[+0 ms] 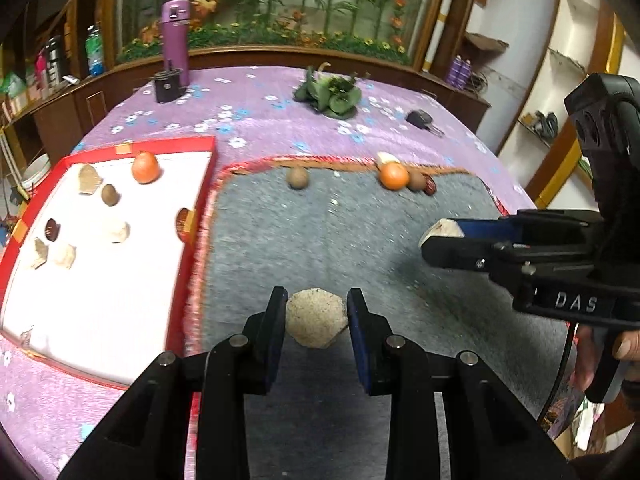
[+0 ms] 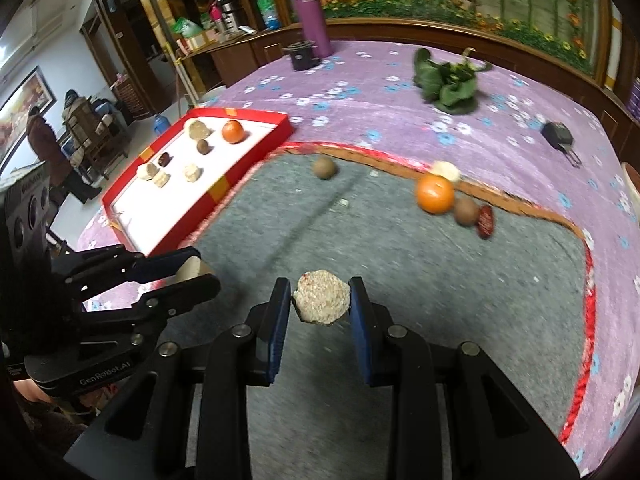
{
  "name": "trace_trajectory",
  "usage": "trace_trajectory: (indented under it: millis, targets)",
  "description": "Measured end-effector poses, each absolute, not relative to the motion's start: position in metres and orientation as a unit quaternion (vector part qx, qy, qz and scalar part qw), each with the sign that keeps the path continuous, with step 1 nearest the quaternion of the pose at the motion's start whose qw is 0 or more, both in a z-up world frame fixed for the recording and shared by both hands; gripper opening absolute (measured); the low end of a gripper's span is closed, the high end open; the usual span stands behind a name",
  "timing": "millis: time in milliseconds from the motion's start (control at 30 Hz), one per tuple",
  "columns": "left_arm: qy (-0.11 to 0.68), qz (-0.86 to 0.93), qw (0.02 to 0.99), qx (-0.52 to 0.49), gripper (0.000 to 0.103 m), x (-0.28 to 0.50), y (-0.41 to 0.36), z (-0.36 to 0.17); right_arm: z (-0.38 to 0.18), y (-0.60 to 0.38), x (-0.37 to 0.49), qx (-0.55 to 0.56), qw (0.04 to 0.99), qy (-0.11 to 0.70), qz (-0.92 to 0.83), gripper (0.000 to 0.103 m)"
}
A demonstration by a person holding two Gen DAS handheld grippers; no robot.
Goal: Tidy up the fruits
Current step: 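Carry both yam slices over the tray and open both tools to release them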
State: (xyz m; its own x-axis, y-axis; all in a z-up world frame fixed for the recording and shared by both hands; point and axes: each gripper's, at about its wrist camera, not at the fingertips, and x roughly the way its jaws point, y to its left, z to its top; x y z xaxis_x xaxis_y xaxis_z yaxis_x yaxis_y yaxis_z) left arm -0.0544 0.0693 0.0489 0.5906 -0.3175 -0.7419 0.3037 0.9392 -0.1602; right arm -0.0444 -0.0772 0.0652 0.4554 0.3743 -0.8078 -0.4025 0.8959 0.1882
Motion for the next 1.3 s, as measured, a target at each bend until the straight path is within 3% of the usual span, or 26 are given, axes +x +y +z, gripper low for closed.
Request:
trace_trajectory:
  millis: [700,1300]
  targets:
    - [0.401,-0.019,0.913,-0.071,0.030,-0.025,0.208,0.060,0.080,0.086,0.001,-0.080,0.822,0.447,0.343,0.032]
    - [0.443,0.060,0.890,-0.092,0.030,-0.001,0.270,0.026,0.022,0.154,0.029,-0.117,0.782,0.502,0.350,0.032]
